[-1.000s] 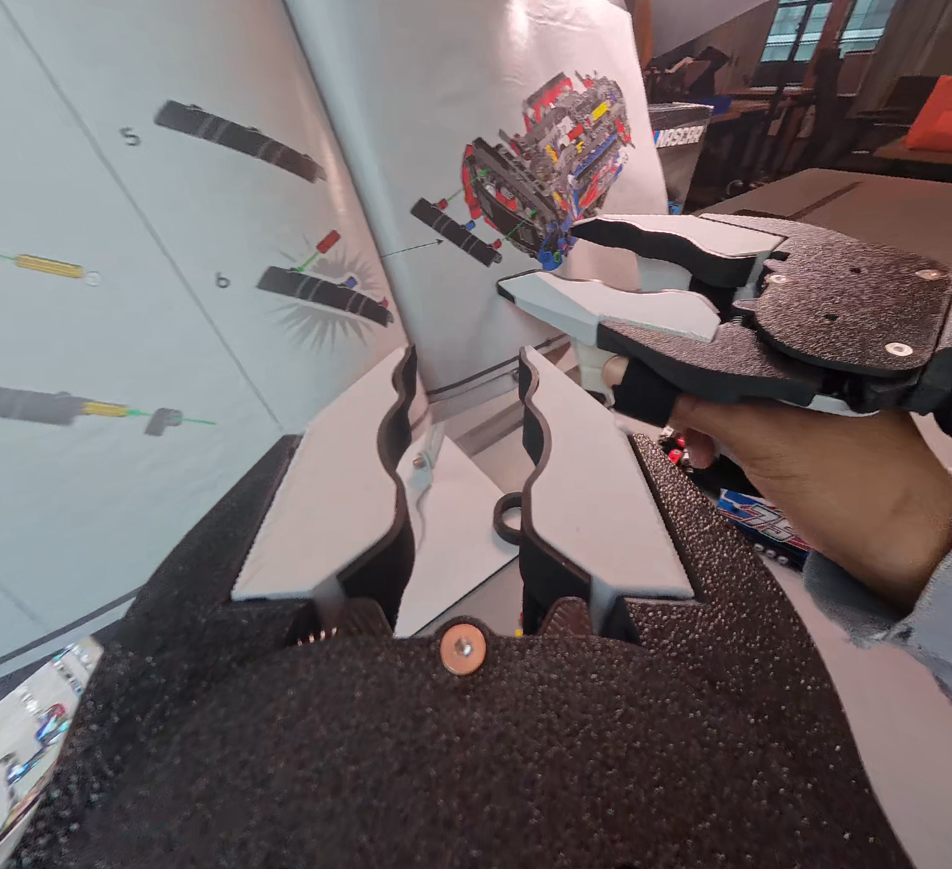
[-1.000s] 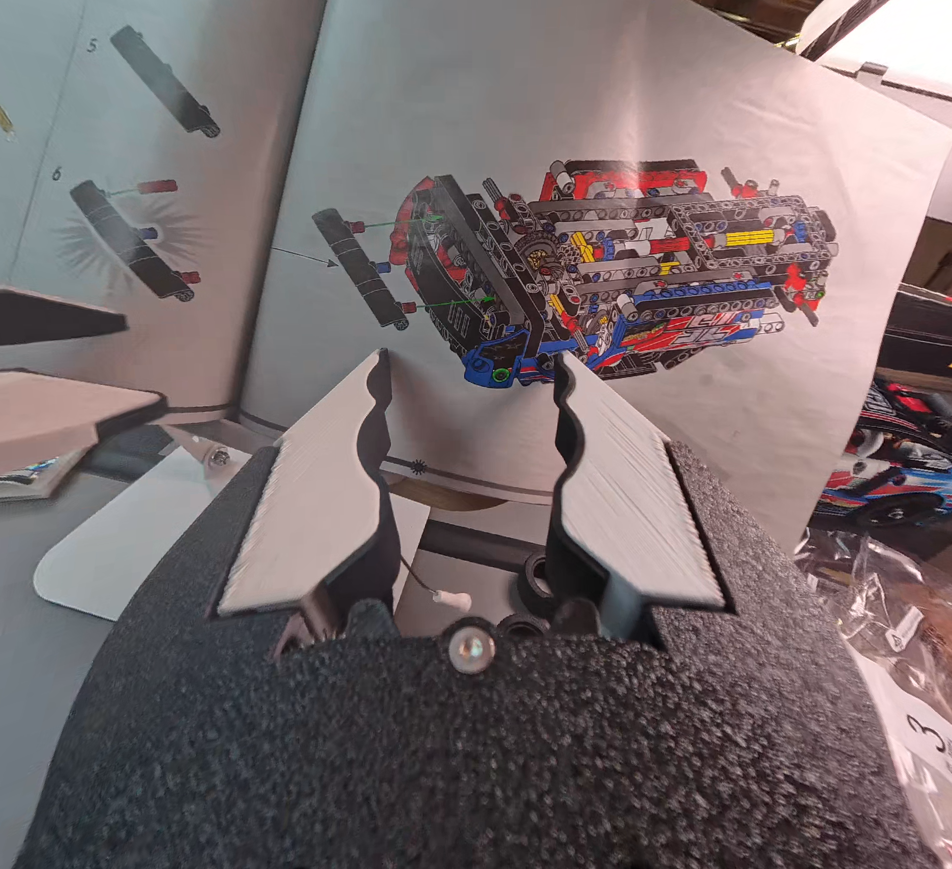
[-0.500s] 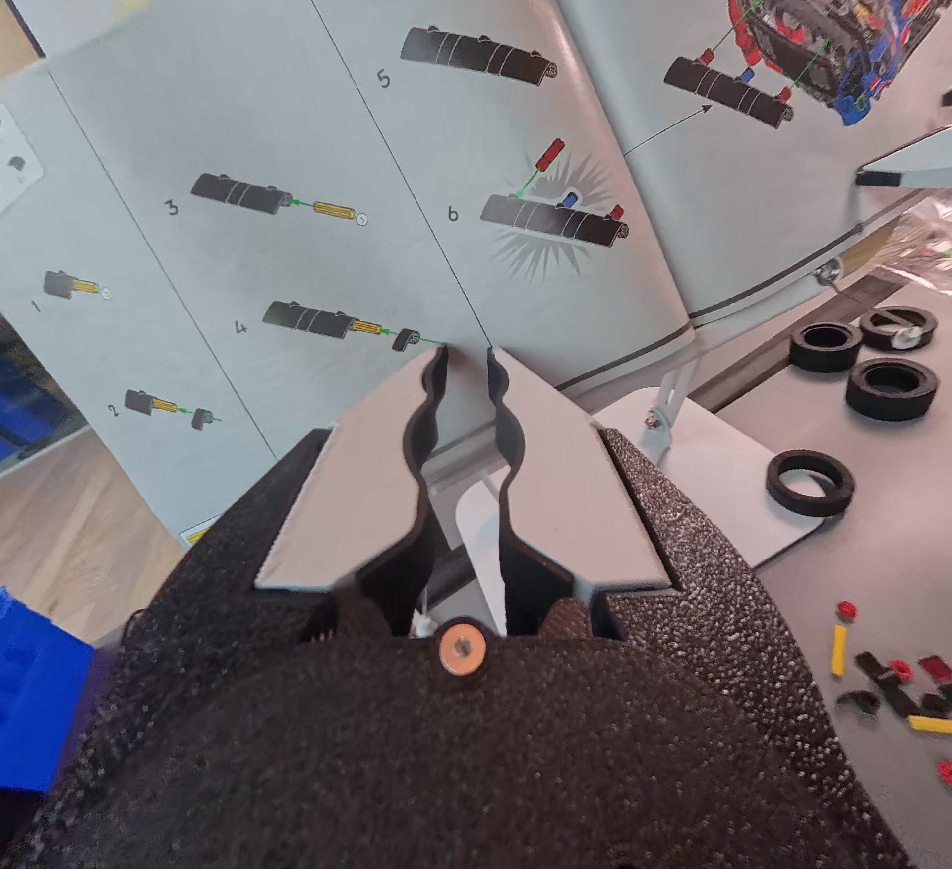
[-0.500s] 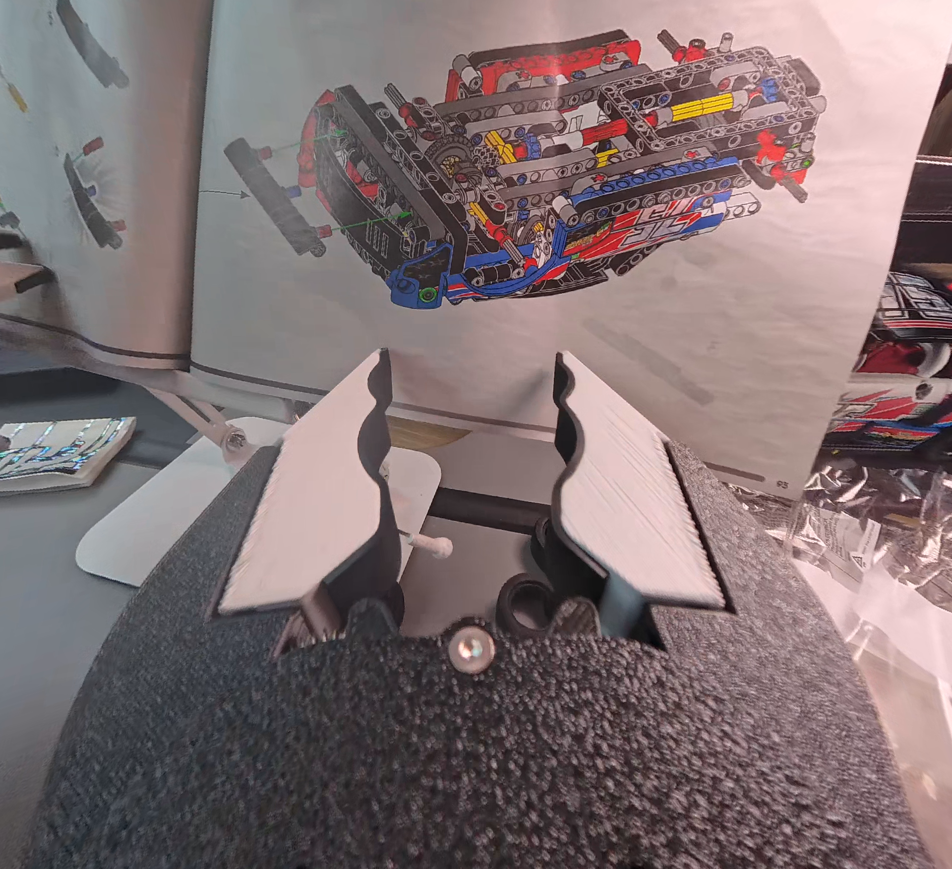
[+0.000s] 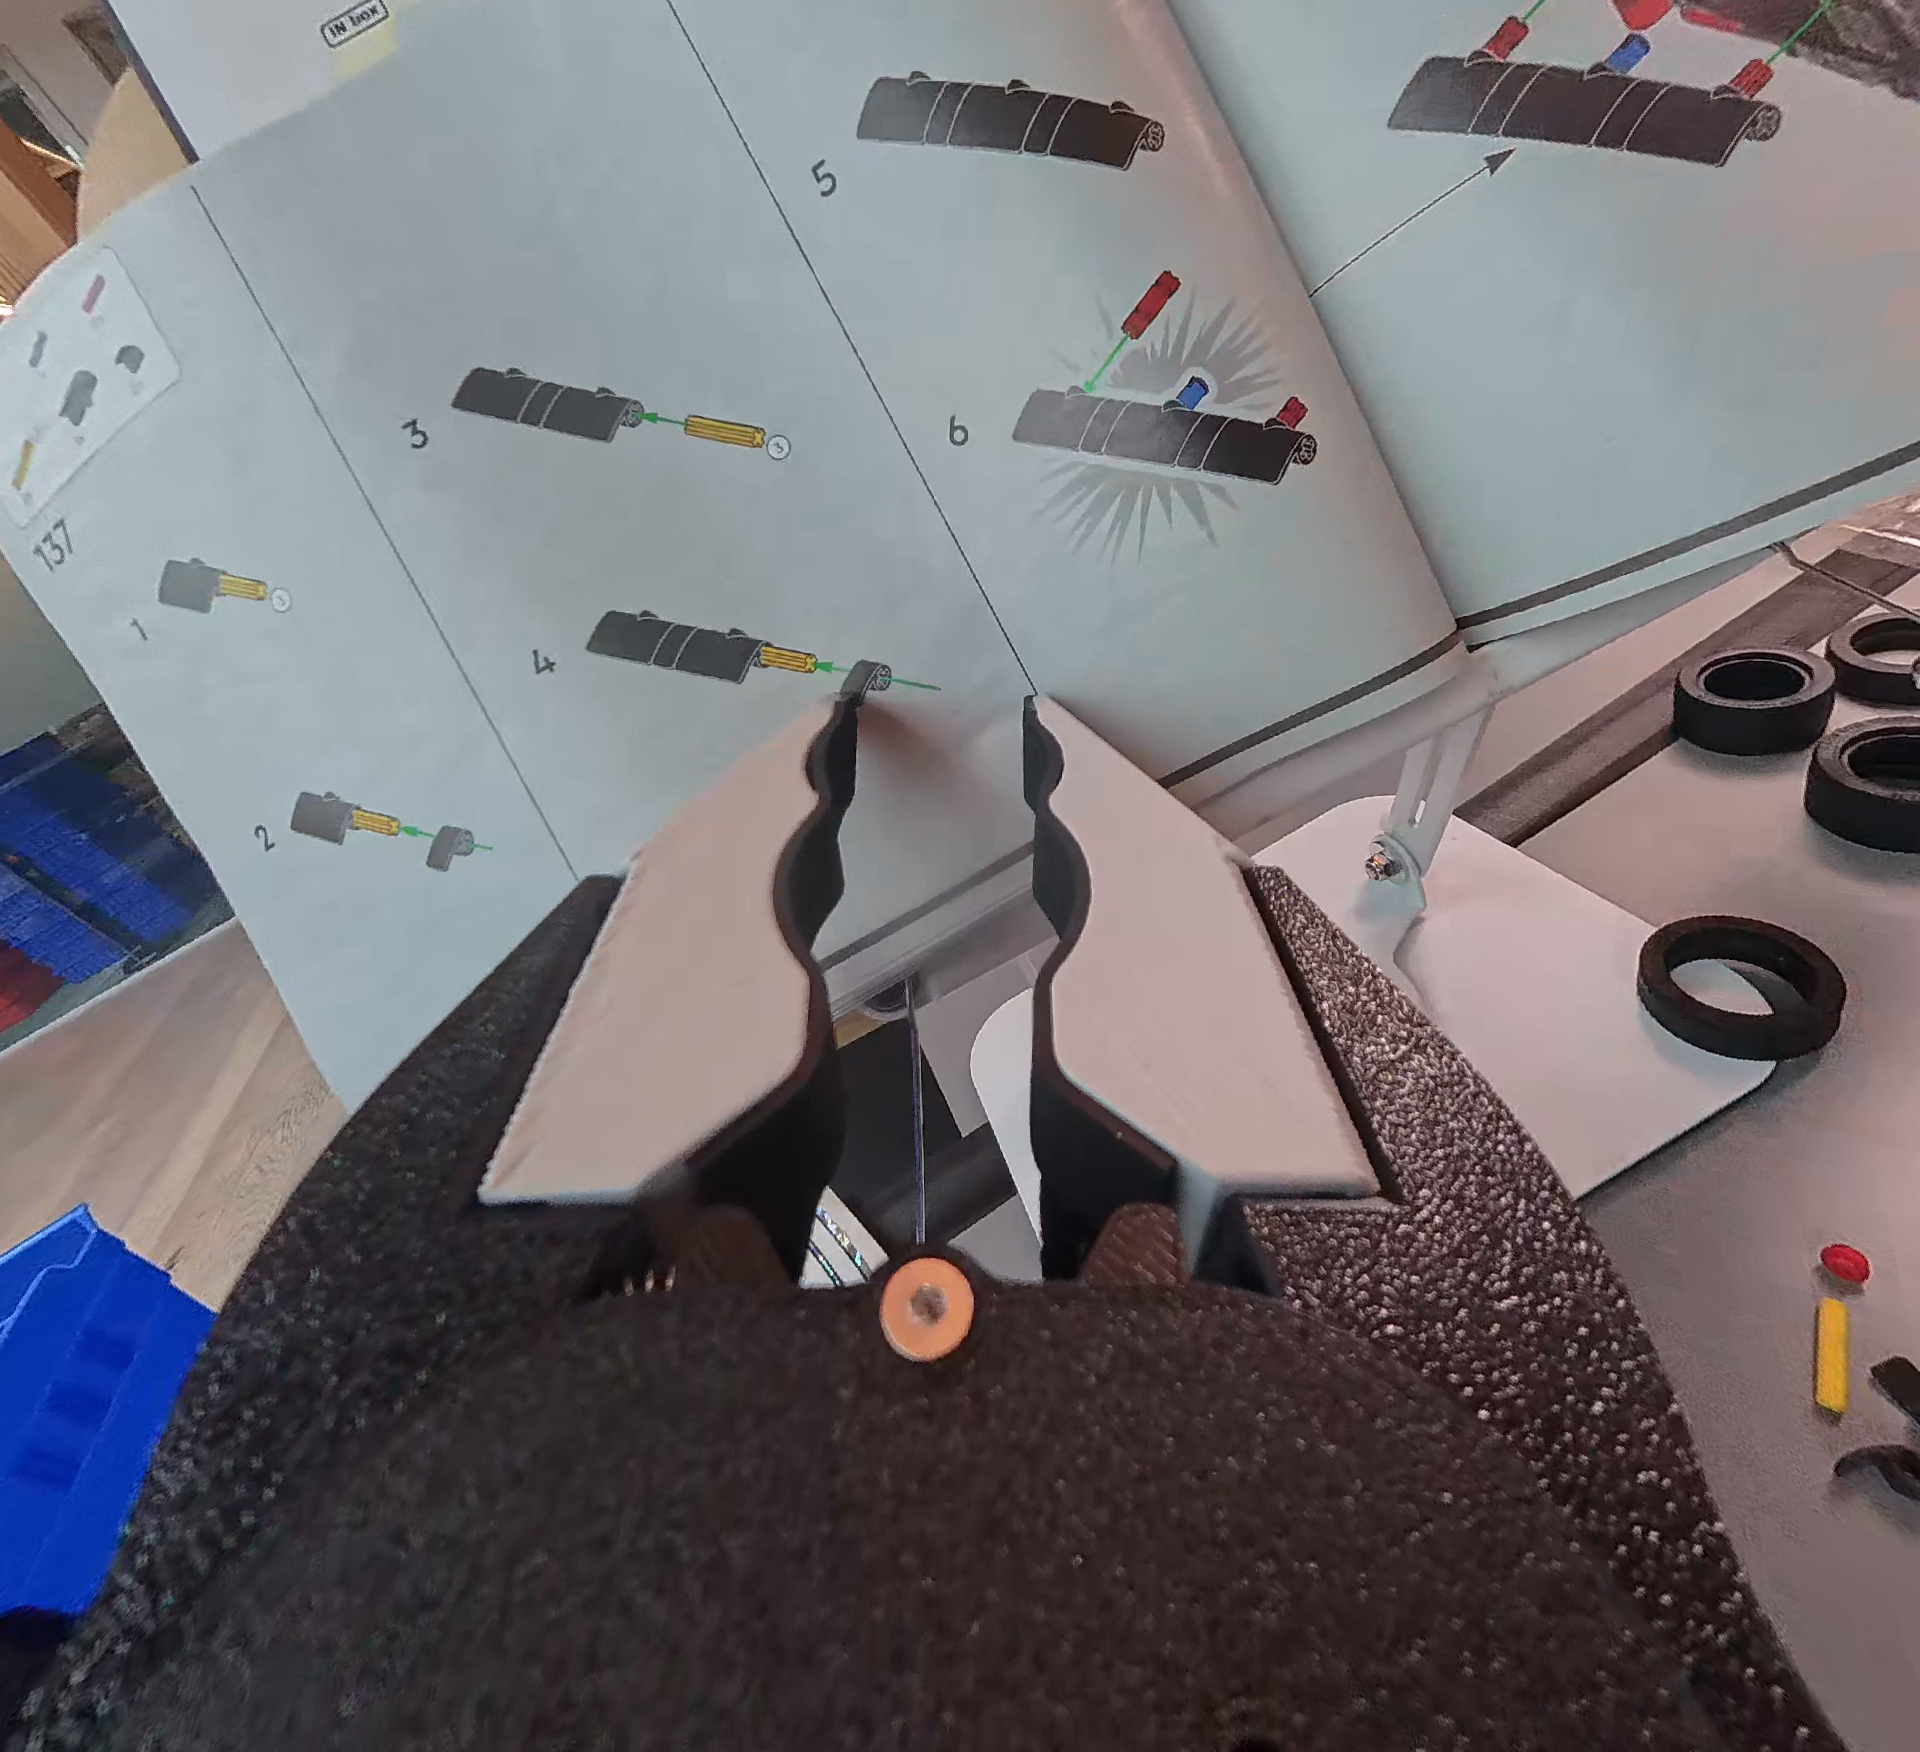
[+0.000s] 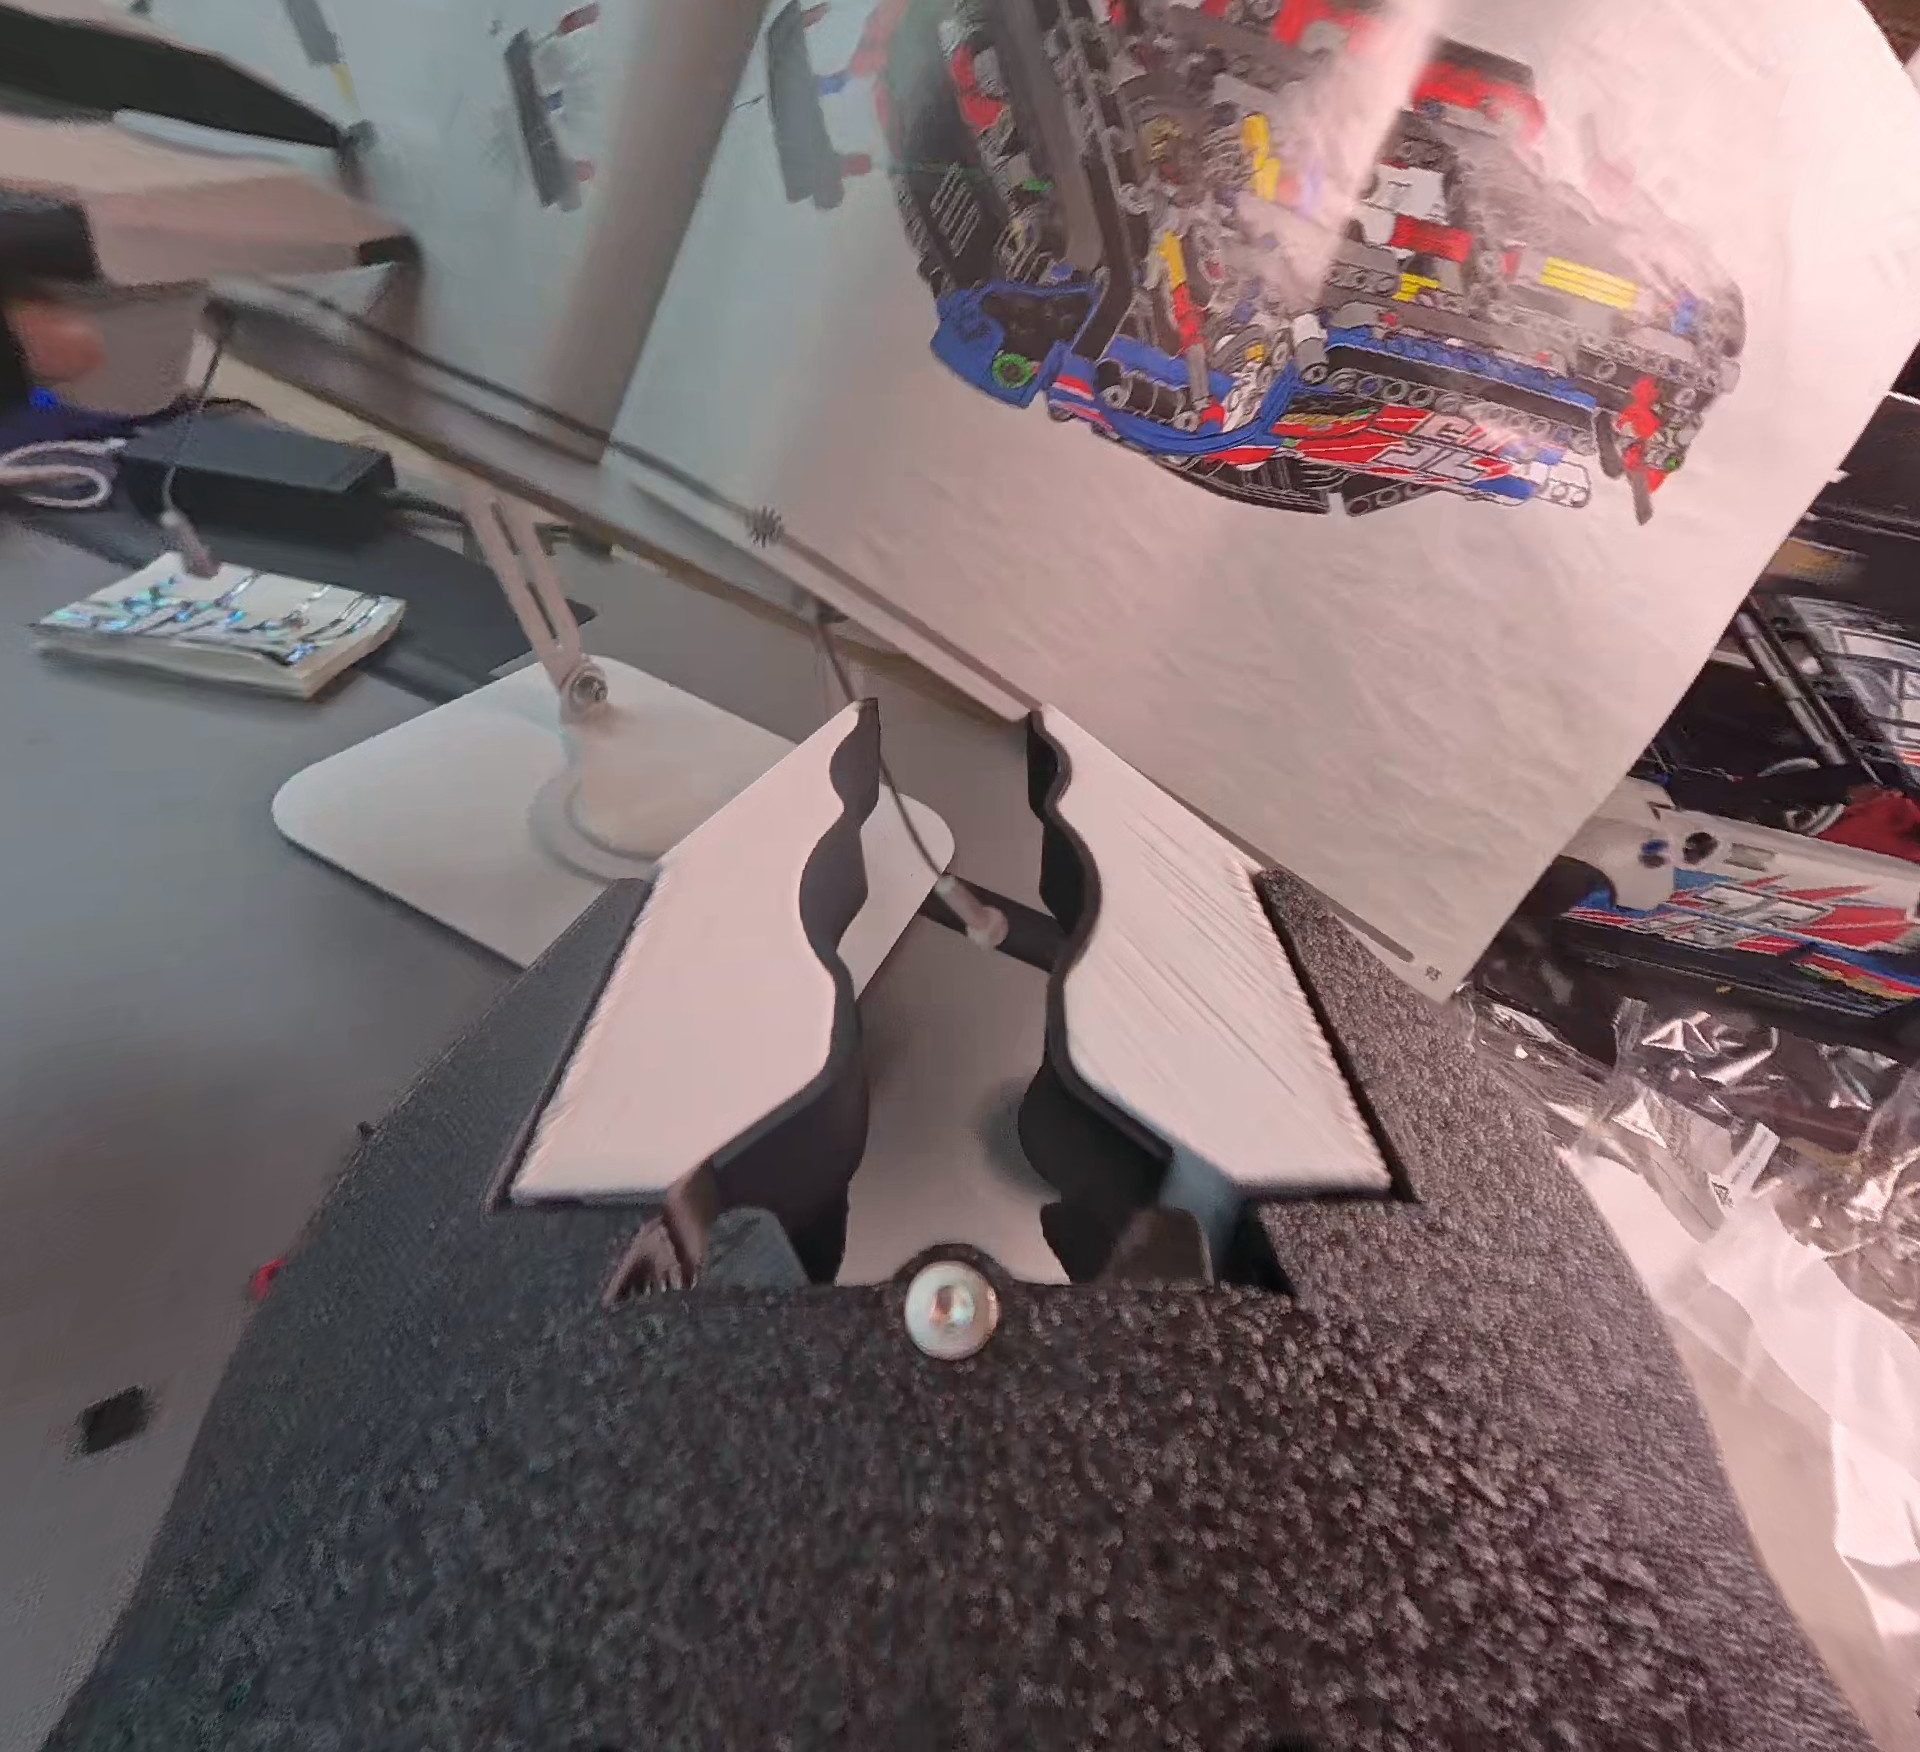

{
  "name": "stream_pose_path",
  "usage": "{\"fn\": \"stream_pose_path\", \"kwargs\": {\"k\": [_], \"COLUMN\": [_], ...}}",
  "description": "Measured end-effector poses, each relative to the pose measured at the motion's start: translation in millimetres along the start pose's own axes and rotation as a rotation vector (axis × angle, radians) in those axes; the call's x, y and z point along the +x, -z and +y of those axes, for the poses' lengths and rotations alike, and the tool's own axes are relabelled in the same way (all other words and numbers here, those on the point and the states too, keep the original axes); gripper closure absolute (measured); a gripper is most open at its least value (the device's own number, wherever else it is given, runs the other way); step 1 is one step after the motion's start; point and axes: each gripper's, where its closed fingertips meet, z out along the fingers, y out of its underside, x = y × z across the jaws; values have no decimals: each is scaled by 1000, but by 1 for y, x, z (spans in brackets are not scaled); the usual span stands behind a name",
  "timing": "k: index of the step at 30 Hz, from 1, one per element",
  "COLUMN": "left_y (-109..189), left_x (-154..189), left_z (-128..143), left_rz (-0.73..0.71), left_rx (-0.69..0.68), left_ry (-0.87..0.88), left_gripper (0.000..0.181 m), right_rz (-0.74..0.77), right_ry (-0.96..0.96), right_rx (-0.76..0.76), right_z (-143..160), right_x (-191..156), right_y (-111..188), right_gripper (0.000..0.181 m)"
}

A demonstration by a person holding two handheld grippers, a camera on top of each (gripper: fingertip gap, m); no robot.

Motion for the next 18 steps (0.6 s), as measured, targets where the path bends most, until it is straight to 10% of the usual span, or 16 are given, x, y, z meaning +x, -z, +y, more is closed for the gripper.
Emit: {"fn": "stream_pose_path", "kwargs": {"k": [9,14,18], "left_y": [8,22,2], "left_x": [15,78,110], "left_z": [-21,-74,-66], "left_rz": [2,275,298], "left_rx": [4,175,49], "left_ry": [27,49,-81], "left_gripper": [154,169,180], "right_rz": [18,19,1], "right_ry": [119,85,70], "right_rx": [-81,-102,-116], "right_z": [8,13,18], "right_x": [-19,-11,-9], "right_y": [-5,-8,-10], "right_gripper": [150,150,150]}}
